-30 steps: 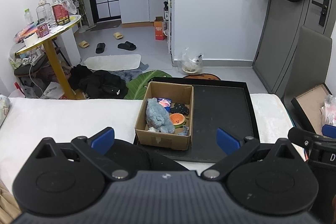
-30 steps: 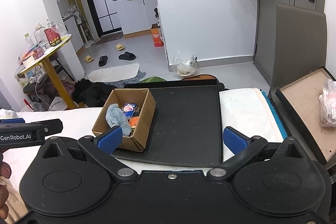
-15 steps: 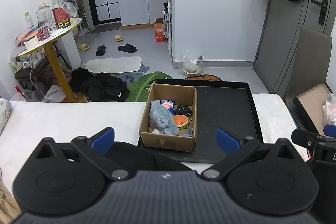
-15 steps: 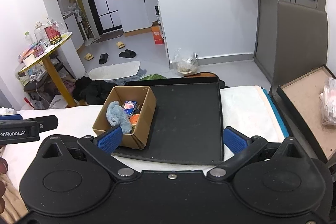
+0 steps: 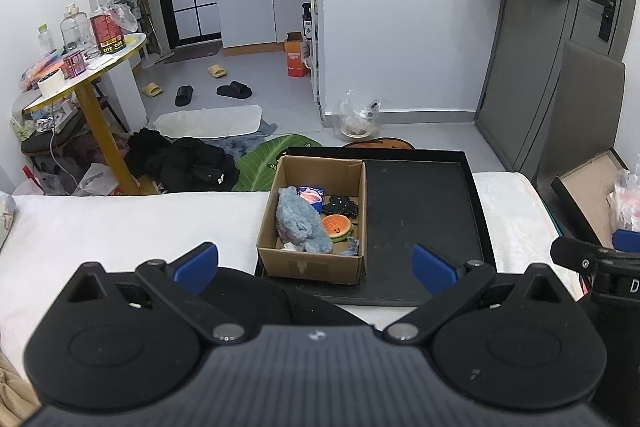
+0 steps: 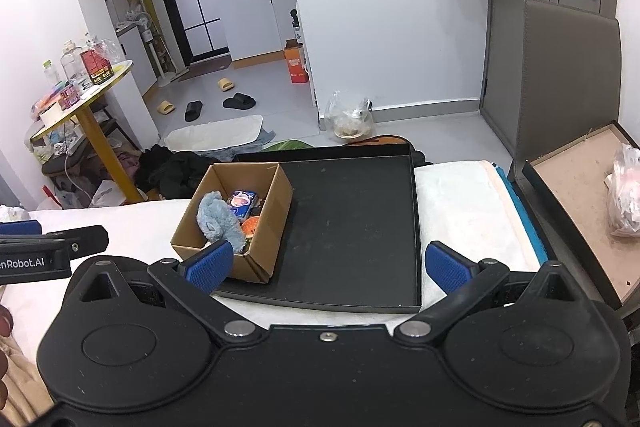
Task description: Organize soft objects
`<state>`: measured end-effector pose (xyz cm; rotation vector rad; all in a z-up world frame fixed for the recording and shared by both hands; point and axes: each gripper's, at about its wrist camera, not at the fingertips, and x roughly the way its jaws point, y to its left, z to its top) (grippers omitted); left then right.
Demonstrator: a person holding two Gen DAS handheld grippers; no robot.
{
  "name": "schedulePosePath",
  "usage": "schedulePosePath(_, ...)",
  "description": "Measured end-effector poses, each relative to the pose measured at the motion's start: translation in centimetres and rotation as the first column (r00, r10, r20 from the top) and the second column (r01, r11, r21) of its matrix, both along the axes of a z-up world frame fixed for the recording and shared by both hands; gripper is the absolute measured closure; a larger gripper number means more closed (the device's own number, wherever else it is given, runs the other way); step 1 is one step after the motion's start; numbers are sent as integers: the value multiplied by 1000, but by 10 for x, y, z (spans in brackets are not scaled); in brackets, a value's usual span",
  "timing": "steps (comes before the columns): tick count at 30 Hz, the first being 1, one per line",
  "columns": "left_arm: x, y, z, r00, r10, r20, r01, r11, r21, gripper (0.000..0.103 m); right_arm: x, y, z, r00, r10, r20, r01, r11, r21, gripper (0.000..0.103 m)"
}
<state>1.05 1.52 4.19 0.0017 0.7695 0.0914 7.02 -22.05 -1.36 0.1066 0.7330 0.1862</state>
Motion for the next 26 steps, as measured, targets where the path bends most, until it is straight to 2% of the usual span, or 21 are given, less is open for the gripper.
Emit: schedulePosePath(26,3,2,-10,1000,-14,-8,13,1000,-6,1,6,4,-10,1000,5,-25,-6,1000,-12,0)
